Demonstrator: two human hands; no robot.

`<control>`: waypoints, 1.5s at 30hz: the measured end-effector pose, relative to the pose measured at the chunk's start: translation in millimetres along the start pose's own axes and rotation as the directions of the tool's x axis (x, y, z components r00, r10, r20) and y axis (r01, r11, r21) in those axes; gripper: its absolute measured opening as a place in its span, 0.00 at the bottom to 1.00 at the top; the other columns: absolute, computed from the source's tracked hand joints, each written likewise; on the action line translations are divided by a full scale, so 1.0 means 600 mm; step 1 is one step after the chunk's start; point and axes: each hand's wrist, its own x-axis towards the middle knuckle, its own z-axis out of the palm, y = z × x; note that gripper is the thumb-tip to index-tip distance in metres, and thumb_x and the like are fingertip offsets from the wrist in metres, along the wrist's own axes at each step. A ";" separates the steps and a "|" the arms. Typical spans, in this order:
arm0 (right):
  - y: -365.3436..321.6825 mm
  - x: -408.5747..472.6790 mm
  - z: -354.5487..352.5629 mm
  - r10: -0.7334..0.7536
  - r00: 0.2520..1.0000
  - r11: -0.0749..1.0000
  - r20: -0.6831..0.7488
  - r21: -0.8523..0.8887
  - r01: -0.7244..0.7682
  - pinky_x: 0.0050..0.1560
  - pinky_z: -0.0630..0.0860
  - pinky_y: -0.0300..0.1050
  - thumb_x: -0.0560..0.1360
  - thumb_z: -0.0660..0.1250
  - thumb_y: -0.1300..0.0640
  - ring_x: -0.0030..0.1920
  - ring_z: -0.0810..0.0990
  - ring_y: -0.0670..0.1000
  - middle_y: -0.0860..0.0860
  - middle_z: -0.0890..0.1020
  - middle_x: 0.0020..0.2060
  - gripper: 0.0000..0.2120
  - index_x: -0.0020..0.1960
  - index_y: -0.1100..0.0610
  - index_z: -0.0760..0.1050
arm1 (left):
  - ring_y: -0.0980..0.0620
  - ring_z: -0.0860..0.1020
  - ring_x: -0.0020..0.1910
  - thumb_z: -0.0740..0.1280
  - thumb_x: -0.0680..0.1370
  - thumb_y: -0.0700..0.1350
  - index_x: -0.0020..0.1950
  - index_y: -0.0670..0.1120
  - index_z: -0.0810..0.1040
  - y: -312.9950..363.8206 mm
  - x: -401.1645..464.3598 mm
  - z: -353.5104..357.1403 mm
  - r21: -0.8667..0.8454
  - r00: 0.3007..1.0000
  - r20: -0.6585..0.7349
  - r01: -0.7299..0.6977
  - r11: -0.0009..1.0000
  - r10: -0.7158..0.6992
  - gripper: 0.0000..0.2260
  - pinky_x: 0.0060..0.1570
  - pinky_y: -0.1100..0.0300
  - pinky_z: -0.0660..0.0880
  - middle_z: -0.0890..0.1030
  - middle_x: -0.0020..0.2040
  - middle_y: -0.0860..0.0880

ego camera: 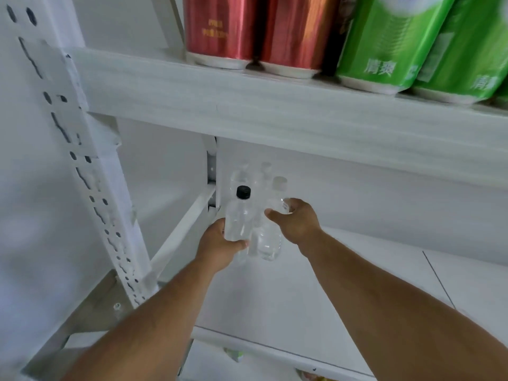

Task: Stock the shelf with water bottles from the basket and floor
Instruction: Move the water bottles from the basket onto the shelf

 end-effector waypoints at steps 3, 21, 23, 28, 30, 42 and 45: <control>0.005 0.039 0.015 -0.011 1.000 0.999 0.000 -0.044 0.011 0.71 0.69 0.51 0.71 0.73 0.41 0.71 0.71 0.52 0.49 0.72 0.72 0.36 0.74 0.53 0.67 | 0.62 0.78 0.45 0.79 0.69 0.42 0.54 0.54 0.76 -0.012 0.034 0.008 0.006 1.000 -0.019 -0.015 1.000 0.015 0.19 0.39 0.70 0.70 0.79 0.45 0.62; 0.018 0.129 0.077 0.009 1.000 0.999 0.009 -0.050 -0.008 0.70 0.69 0.49 0.72 0.72 0.42 0.71 0.71 0.52 0.50 0.71 0.72 0.37 0.76 0.54 0.65 | 0.68 0.74 0.43 0.77 0.70 0.40 0.53 0.55 0.73 -0.047 0.159 0.019 0.034 0.998 -0.030 -0.045 0.998 0.046 0.19 0.37 0.75 0.66 0.76 0.44 0.64; 0.022 0.124 0.083 0.015 1.000 0.999 -0.001 -0.033 -0.015 0.69 0.70 0.50 0.72 0.73 0.42 0.70 0.71 0.52 0.50 0.72 0.71 0.37 0.75 0.54 0.65 | 0.63 0.75 0.45 0.77 0.70 0.40 0.55 0.54 0.73 -0.050 0.162 0.021 0.039 0.998 -0.029 -0.052 0.998 0.053 0.20 0.39 0.74 0.67 0.76 0.45 0.62; 0.030 0.119 0.086 0.025 1.000 1.000 -0.010 -0.014 -0.025 0.68 0.71 0.50 0.70 0.74 0.42 0.69 0.72 0.52 0.49 0.73 0.70 0.39 0.75 0.53 0.65 | 0.55 0.75 0.54 0.77 0.70 0.43 0.63 0.50 0.75 -0.058 0.168 0.026 0.062 0.998 -0.033 -0.052 0.997 0.054 0.23 0.51 0.64 0.68 0.78 0.53 0.56; 0.033 0.116 0.088 0.043 0.999 0.999 -0.002 -0.010 -0.043 0.66 0.73 0.50 0.68 0.75 0.40 0.67 0.74 0.52 0.47 0.75 0.67 0.38 0.73 0.53 0.68 | 0.55 0.75 0.55 0.77 0.70 0.43 0.64 0.50 0.74 -0.059 0.168 0.026 0.081 0.998 -0.034 -0.059 0.995 0.062 0.24 0.52 0.63 0.68 0.78 0.54 0.55; 0.036 0.113 0.085 0.035 0.999 0.999 -0.013 -0.014 -0.036 0.62 0.75 0.48 0.70 0.74 0.43 0.63 0.77 0.52 0.46 0.79 0.61 0.32 0.70 0.54 0.70 | 0.49 0.69 0.72 0.75 0.72 0.46 0.78 0.46 0.59 -0.057 0.133 0.012 0.238 0.997 0.019 0.074 0.969 -0.081 0.39 0.67 0.58 0.68 0.68 0.74 0.48; 0.029 0.111 0.084 0.041 0.999 0.999 -0.003 -0.029 -0.042 0.66 0.72 0.49 0.72 0.73 0.43 0.67 0.74 0.54 0.50 0.75 0.68 0.36 0.74 0.55 0.66 | 0.49 0.67 0.74 0.74 0.73 0.47 0.79 0.46 0.56 -0.054 0.118 0.010 0.253 0.994 0.027 0.093 0.963 -0.103 0.40 0.70 0.54 0.68 0.65 0.76 0.48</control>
